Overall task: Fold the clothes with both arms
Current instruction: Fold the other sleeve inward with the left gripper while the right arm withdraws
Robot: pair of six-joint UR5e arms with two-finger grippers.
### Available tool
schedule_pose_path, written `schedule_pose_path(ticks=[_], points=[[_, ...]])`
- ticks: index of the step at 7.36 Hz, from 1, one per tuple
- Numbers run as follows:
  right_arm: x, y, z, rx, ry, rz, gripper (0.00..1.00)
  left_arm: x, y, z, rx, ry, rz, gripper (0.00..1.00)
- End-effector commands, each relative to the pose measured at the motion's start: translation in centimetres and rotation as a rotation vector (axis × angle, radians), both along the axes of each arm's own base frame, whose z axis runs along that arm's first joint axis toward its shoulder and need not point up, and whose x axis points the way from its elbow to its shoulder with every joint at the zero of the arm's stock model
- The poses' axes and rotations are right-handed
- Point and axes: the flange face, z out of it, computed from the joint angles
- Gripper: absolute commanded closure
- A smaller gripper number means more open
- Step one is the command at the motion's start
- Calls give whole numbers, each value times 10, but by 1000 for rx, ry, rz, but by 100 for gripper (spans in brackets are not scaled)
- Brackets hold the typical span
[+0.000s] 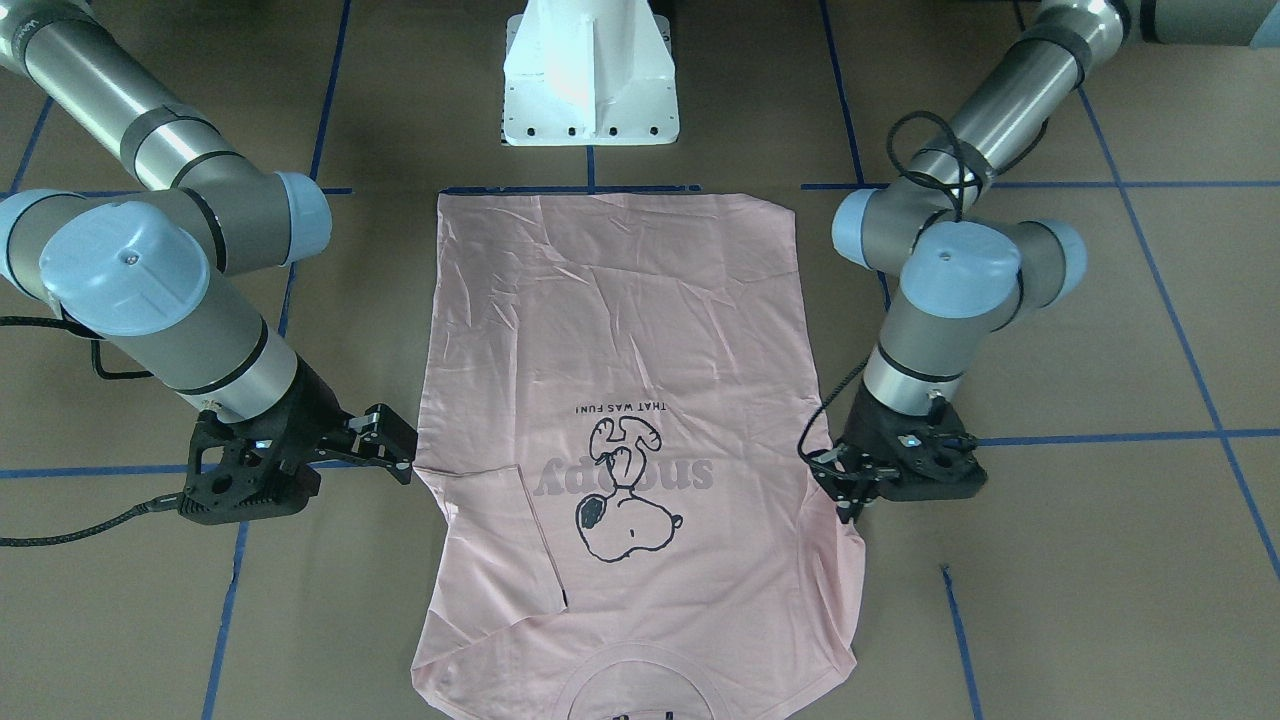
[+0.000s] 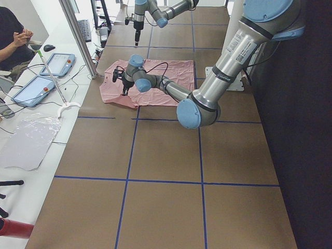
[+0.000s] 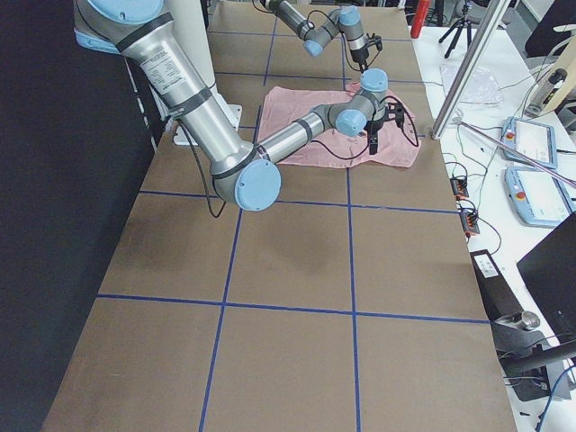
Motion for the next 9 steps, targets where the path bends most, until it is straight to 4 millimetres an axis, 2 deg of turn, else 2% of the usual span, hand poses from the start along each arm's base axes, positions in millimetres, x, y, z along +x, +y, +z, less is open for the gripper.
schedule_pose_path(ticks=[1,2,4,5,8,9], points=[[6,10,0,6,-10,-1,0,57,-11,-55,-76,59,-30,100],[4,10,2,2,-7,-4,0,74,-27,-57,-92,43,-32,100],[3,10,4,1,-2,-5,0,73,-29,-53,-90,47,-36,100],[1,10,6,0,0,-7,0,73,-28,-54,-81,55,-33,1],[2,11,10,-7,2,-11,0,69,-26,-74,-40,101,-26,0],[3,15,7,-5,-5,-15,0,59,-14,-89,-21,127,-20,0]])
